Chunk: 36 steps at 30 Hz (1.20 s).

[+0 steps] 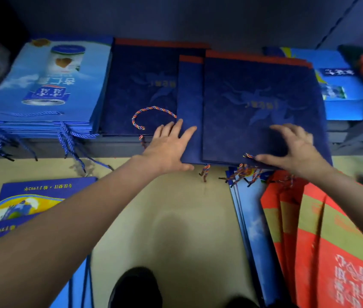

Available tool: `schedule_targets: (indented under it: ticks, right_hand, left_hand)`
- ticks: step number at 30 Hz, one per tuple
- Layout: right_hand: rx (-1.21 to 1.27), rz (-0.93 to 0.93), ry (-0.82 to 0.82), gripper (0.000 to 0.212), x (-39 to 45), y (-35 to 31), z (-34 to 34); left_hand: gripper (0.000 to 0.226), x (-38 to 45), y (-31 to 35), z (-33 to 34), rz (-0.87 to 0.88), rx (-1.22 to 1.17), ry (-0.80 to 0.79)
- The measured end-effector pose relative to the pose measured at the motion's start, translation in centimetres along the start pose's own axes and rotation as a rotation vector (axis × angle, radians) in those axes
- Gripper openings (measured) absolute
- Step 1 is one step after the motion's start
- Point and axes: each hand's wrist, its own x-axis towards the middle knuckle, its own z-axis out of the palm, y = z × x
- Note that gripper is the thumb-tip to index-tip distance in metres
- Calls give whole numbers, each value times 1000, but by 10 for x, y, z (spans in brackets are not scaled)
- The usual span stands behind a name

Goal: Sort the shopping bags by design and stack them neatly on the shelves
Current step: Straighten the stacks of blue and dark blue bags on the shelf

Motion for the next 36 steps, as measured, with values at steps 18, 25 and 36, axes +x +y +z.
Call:
schedule_targets:
  ticks: [18,25,36]
  right_hand:
    - [199,32,-36,102,18,21,10]
    - [140,125,-141,113,15,32,10]
    - [134,17,-125,114,3,25,-3]
  left_hand:
    - [122,9,20,-6,-334,-386,89]
    - [119,-4,34,0,-293,-270,12]
    - [106,-6,21,-34,-304,-388,-38]
